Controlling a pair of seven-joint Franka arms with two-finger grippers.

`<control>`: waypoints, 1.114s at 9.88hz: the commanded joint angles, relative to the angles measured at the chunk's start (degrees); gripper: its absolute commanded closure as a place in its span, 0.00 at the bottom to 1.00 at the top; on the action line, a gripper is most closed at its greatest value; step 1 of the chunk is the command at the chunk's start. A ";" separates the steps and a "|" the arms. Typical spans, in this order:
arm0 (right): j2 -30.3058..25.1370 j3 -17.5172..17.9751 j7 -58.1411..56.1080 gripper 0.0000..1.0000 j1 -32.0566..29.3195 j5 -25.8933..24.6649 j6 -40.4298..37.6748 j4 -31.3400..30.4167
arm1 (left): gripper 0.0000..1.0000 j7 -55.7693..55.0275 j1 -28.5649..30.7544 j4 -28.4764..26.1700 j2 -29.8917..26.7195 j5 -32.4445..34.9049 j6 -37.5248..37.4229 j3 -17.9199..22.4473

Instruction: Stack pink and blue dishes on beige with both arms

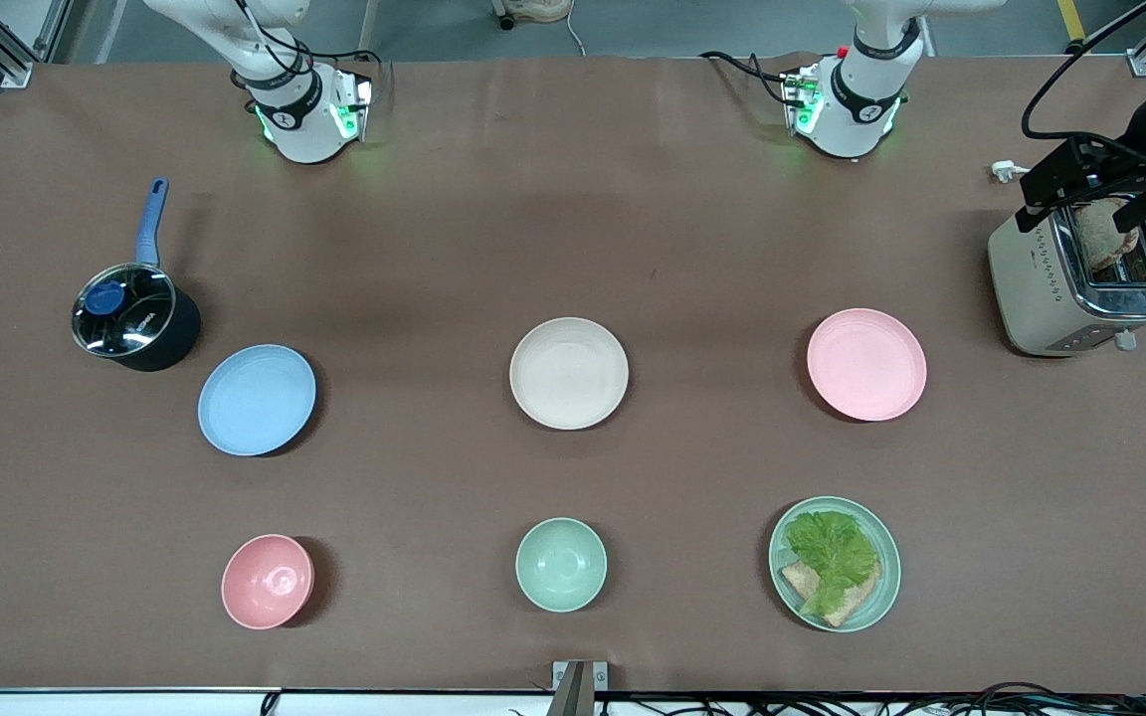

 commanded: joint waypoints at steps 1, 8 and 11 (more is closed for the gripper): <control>0.26 0.14 0.93 0.00 -0.03 -0.33 -0.91 0.88 | 0.00 -0.51 0.20 -1.39 0.05 1.11 -0.68 -0.59; 0.26 0.14 0.85 0.00 -0.03 -0.33 -0.91 0.88 | 0.00 2.46 0.11 -2.27 4.51 -0.12 0.72 4.14; 1.14 -1.08 -7.30 0.00 -0.56 -0.07 2.40 -4.44 | 0.00 14.66 0.29 -15.41 6.63 -6.59 14.65 10.91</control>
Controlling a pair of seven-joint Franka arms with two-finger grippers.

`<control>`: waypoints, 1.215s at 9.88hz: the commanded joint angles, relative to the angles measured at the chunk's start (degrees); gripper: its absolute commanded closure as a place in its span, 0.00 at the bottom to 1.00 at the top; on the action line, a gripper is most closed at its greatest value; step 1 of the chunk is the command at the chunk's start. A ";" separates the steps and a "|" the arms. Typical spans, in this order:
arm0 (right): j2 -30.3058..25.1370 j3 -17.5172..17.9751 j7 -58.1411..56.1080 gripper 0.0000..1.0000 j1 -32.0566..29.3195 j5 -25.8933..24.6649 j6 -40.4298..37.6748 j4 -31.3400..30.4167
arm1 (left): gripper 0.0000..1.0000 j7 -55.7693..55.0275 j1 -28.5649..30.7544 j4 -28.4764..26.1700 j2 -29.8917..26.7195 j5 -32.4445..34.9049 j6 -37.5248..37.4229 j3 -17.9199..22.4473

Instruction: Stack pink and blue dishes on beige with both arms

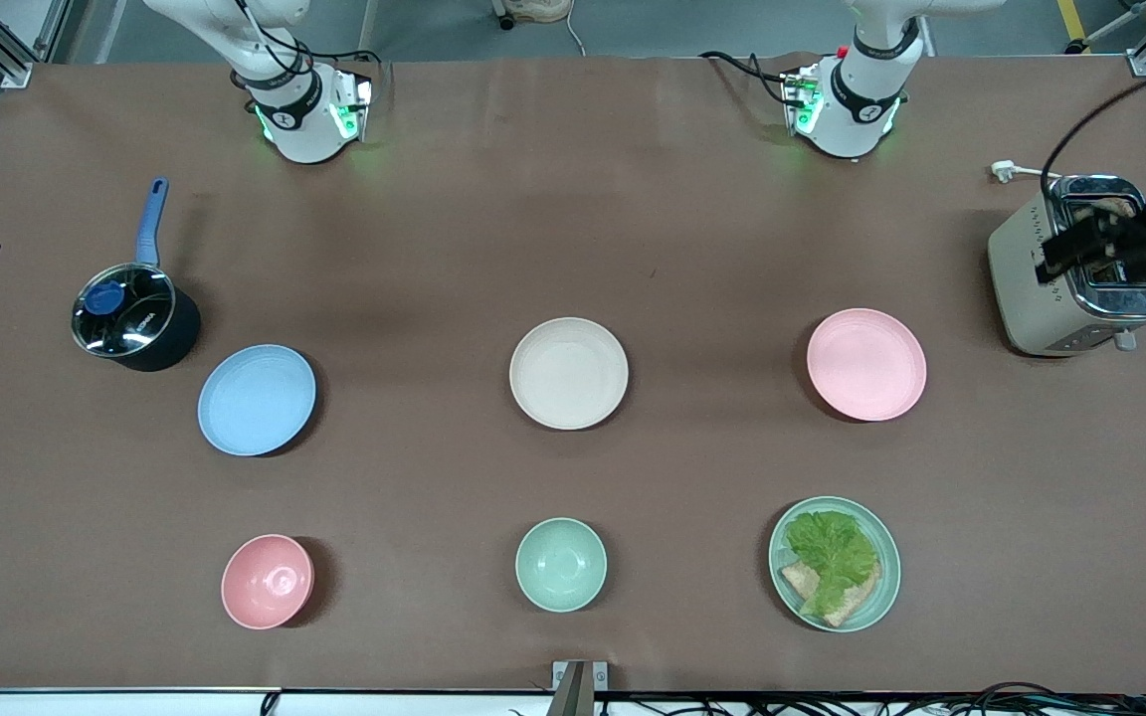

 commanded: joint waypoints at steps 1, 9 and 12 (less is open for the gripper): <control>2.45 -4.44 -6.22 0.00 -0.17 2.72 7.73 -8.16 | 0.00 6.15 0.02 -10.72 2.63 -5.65 10.08 2.82; 23.81 -8.61 -40.92 0.06 -0.07 28.56 45.89 -30.08 | 0.21 22.33 0.73 -29.72 19.06 -13.39 42.80 3.01; 26.12 -8.61 -47.81 0.23 -0.25 33.85 47.15 -32.63 | 0.34 31.36 1.77 -29.82 23.30 -23.13 43.35 3.10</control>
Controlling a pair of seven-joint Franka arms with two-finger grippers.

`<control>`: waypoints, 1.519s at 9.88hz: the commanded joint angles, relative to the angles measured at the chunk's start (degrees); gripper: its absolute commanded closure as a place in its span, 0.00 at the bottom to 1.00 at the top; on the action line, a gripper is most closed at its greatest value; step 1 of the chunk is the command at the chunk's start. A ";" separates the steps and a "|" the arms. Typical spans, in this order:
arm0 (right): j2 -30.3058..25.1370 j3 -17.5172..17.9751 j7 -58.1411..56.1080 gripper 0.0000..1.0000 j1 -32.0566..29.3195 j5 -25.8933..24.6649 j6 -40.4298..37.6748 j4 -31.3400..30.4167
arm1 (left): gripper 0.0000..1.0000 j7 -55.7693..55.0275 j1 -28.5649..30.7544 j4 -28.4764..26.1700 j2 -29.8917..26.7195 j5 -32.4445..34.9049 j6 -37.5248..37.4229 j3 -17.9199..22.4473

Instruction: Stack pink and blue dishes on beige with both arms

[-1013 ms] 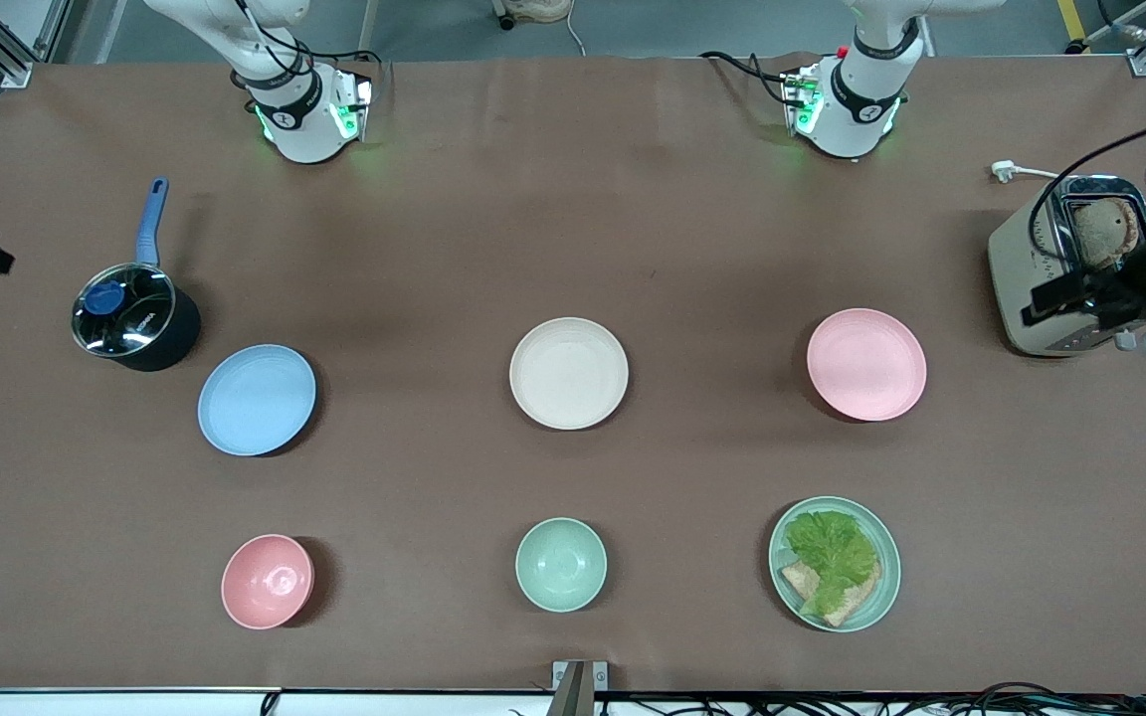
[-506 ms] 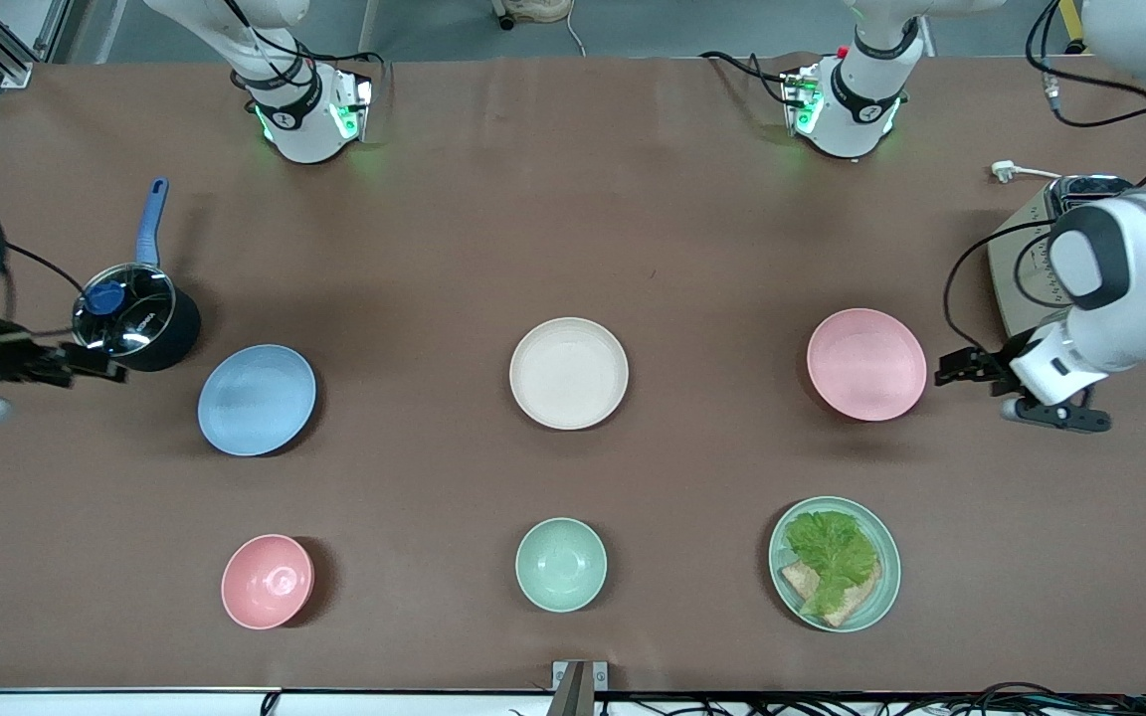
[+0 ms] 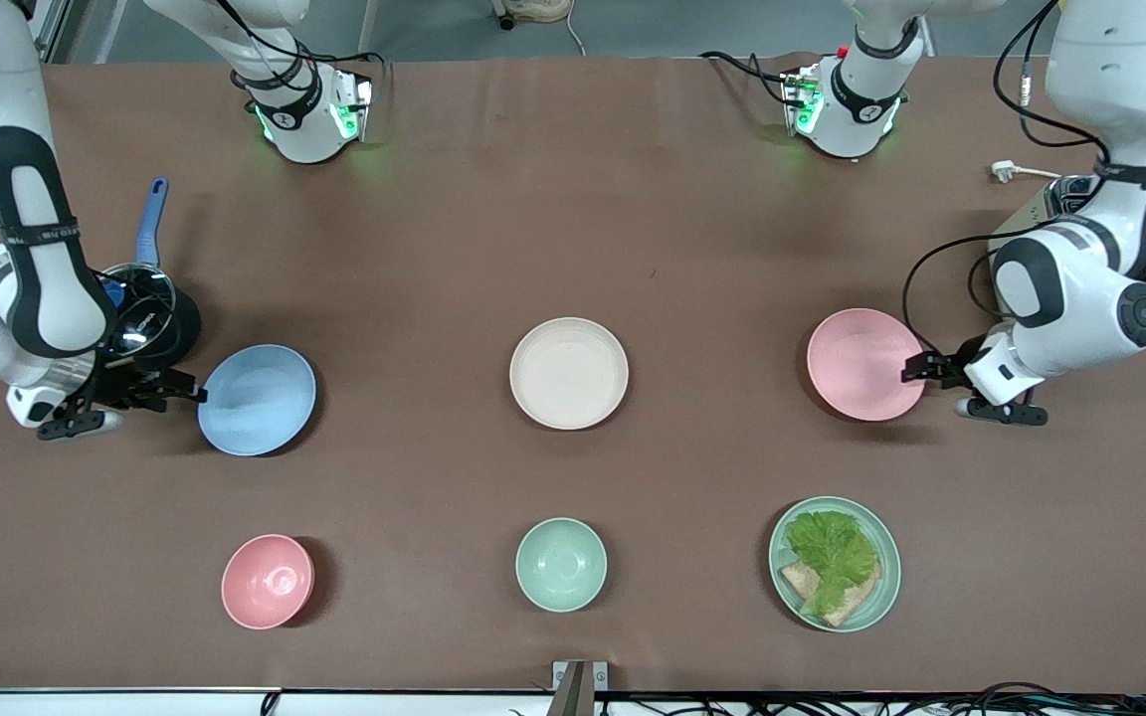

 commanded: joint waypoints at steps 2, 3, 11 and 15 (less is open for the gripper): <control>-0.23 0.09 -2.53 0.33 0.40 3.87 3.98 -4.13 | 0.66 9.16 3.20 -0.41 3.02 -4.39 0.40 -0.02; 0.30 0.09 -2.62 0.42 0.49 4.49 4.88 -4.49 | 0.92 9.18 3.12 -0.24 2.49 -4.65 -0.47 -0.02; 0.39 -5.78 8.68 0.99 1.72 -1.78 -18.95 12.05 | 0.99 -2.56 3.12 3.36 -11.66 -8.17 -13.23 -12.72; 0.31 -5.18 29.52 0.99 3.82 -9.48 -40.61 33.36 | 0.98 -31.74 2.42 6.71 -4.13 -5.37 -1.59 -33.64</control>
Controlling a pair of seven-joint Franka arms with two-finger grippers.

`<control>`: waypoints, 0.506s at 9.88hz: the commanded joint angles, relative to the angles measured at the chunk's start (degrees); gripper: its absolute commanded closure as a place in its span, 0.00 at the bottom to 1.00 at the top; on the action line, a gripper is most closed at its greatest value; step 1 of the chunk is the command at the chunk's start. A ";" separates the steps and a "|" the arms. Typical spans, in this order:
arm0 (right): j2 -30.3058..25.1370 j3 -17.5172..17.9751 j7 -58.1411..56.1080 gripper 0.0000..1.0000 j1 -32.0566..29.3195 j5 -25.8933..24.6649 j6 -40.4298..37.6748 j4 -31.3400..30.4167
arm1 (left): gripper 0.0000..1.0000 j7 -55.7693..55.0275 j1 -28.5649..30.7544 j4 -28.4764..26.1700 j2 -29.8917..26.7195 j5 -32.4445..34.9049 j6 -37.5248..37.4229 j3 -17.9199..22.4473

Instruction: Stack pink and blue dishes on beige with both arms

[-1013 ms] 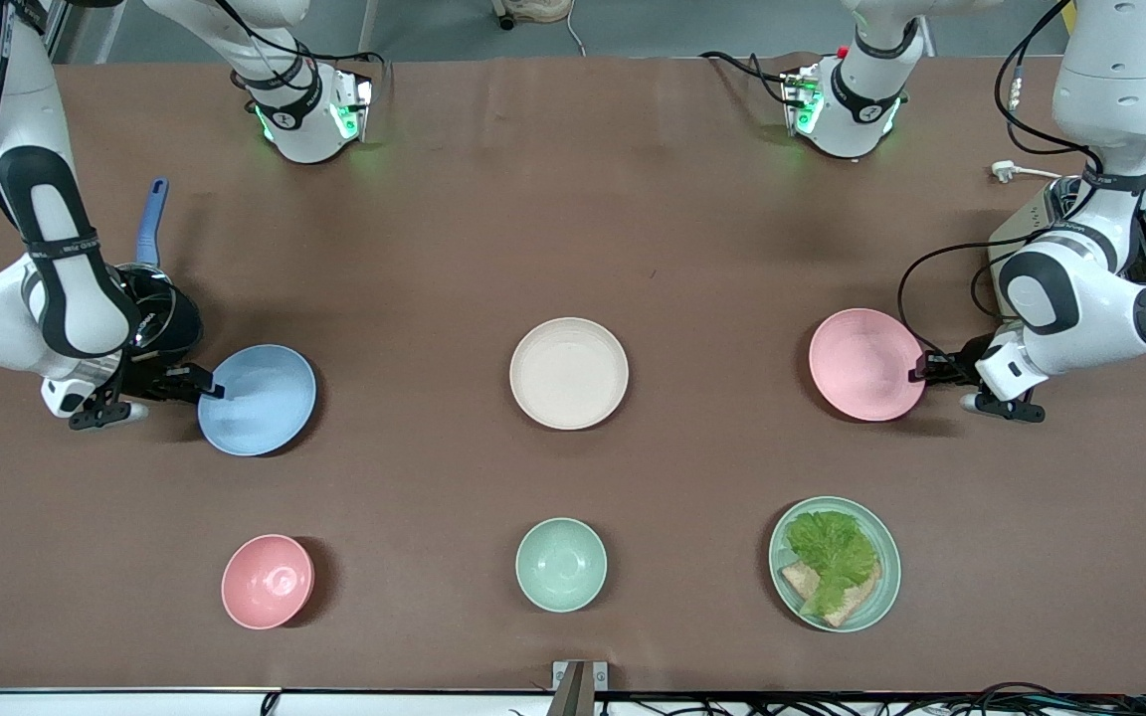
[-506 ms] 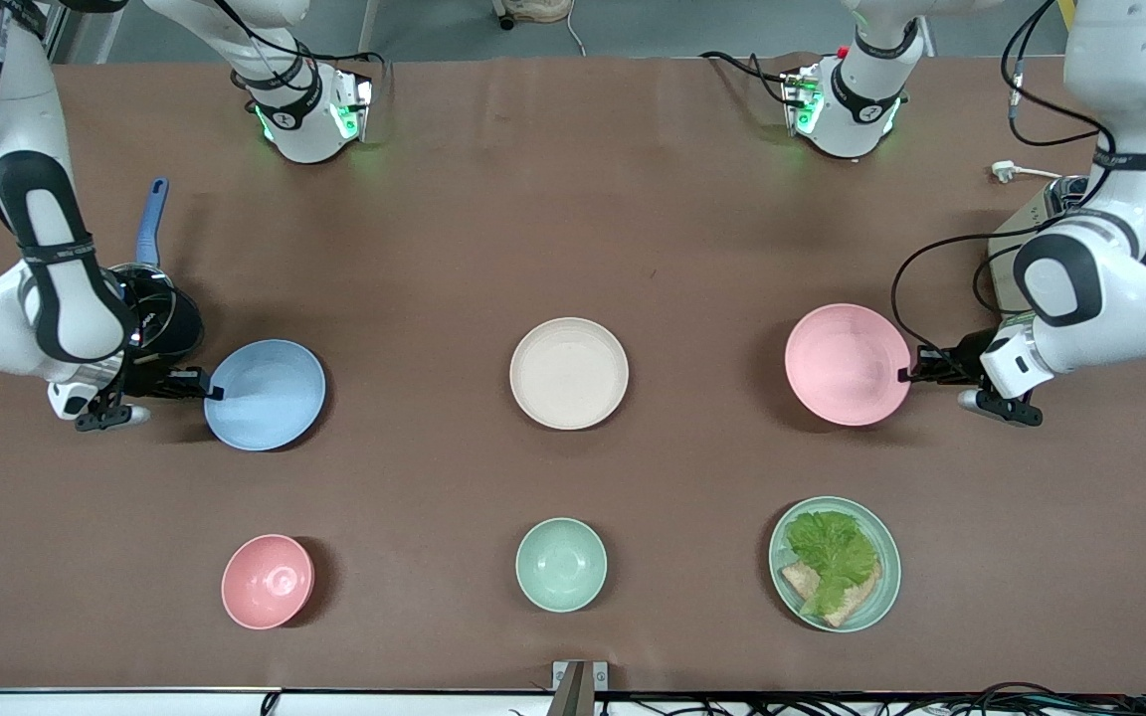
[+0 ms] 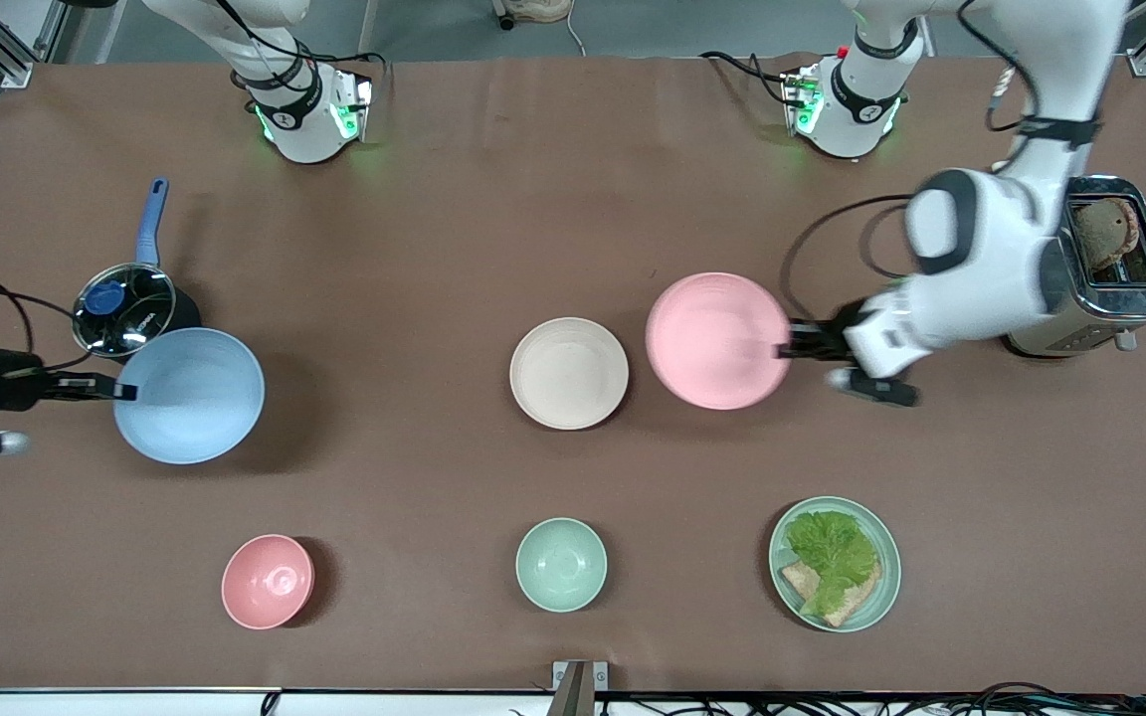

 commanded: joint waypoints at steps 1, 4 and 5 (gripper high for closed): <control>-0.14 0.09 7.70 0.99 2.48 -1.36 -5.43 5.62 | 0.97 -9.00 -0.25 1.45 9.61 3.36 11.27 -7.38; -4.97 5.06 19.45 0.99 5.65 -2.67 -6.25 5.29 | 0.98 -23.24 -4.72 2.67 19.02 15.98 23.44 -10.84; -5.85 8.40 23.86 0.99 5.74 -2.94 -5.55 4.24 | 0.97 -27.90 -5.26 3.98 20.88 21.34 23.46 -10.84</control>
